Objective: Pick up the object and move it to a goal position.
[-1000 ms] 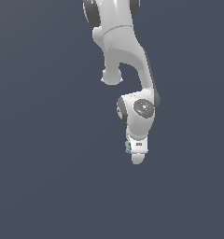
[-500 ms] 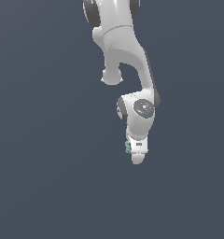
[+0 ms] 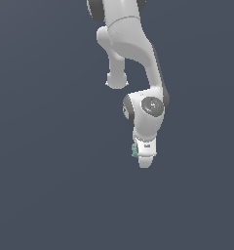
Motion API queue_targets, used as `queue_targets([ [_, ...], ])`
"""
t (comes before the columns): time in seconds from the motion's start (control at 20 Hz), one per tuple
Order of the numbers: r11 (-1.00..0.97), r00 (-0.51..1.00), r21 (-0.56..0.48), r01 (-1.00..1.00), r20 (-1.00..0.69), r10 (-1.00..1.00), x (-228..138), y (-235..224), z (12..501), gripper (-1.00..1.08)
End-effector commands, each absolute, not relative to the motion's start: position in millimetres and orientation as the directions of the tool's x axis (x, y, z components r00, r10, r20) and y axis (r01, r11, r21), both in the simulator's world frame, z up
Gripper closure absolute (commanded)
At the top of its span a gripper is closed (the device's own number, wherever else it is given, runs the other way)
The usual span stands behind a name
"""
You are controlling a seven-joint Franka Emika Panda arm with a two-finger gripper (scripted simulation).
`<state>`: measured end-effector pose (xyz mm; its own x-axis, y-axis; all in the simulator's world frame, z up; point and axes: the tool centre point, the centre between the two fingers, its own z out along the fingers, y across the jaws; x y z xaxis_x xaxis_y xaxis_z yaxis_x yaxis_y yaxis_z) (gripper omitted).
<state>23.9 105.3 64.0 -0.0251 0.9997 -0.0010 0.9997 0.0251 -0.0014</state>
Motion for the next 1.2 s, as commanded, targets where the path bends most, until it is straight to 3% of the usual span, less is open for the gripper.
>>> queue_targets([
  [0.0,0.025,-0.025,0.000,1.000,-0.001,1.000,20.8,106.7,78.5,1.08],
  [1.15,0.027,-0.027,0.000,1.000,0.000,1.000,-22.8,128.4,280.3,1.08],
])
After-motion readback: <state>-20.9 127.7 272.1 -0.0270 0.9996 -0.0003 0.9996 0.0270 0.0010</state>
